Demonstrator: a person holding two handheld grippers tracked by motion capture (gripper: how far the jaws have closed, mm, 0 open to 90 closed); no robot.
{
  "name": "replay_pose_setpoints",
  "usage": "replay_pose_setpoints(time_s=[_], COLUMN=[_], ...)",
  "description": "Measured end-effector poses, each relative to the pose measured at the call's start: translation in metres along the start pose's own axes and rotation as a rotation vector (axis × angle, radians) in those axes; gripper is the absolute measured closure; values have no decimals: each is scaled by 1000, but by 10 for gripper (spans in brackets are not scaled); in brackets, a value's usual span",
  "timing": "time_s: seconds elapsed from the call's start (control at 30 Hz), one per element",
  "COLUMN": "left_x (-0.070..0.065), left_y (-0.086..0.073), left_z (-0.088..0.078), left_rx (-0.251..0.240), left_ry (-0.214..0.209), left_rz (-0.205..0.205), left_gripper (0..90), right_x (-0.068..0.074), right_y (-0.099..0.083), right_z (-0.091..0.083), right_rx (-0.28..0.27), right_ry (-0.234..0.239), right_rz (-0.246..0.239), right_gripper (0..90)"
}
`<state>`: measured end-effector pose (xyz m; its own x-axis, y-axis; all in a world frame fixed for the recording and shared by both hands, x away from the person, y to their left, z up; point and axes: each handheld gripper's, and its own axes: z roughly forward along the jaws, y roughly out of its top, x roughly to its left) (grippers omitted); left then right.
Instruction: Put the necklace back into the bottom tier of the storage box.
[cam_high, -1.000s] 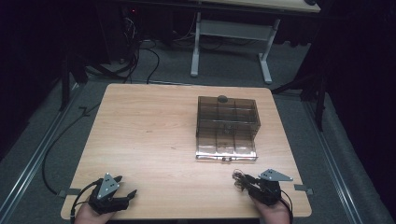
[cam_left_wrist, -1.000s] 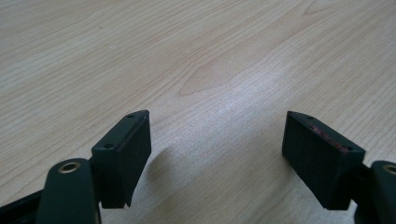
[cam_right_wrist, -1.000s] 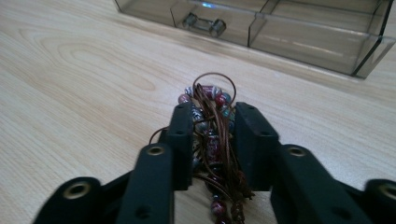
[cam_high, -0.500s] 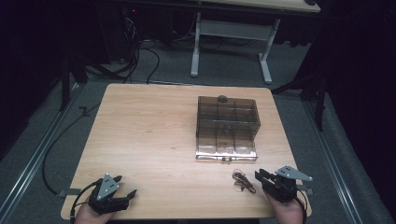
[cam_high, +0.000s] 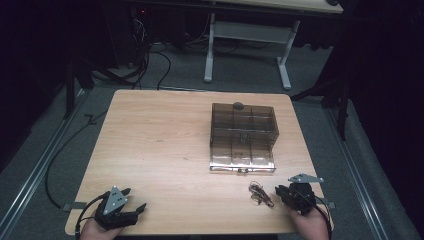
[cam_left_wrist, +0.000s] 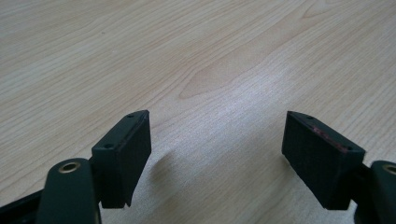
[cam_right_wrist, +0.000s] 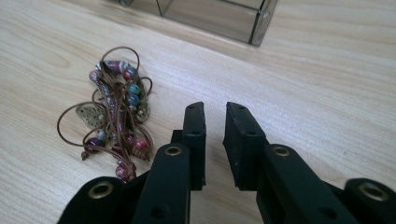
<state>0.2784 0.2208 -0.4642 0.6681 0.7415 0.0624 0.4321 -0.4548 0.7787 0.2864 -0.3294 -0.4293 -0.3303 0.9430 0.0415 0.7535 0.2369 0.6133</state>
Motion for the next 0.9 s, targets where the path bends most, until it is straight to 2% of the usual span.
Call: replay_pose_setpoints(time_s=[0.17,0.27,0.4,0.57,0.63,0.67,0.9], left_x=[0,0,0,0,0,0,0], left_y=[0,0,0,0,0,0,0], left_z=[0,0,0,0,0,0,0], left_rx=[1,1,3,6,5,4,6], left_ry=[-4,-5,-8,-13,-14,-15,-20], left_rz=[1,1,2,4,4,5,7], left_gripper=[243,243,242,242,242,242,241], right_x=[-1,-1,-1,2,2,1,1], right_y=[6,8,16,23,24,27,33], right_z=[1,1,0,1,1,2,5], right_rx=[74,92,159,231,238,265,338], right_ry=[0,0,3,-8,-4,1,29], right_rz=[-14,-18,-18,-55,-55,-50,-41], right_gripper=[777,773,757,748,746,743,727])
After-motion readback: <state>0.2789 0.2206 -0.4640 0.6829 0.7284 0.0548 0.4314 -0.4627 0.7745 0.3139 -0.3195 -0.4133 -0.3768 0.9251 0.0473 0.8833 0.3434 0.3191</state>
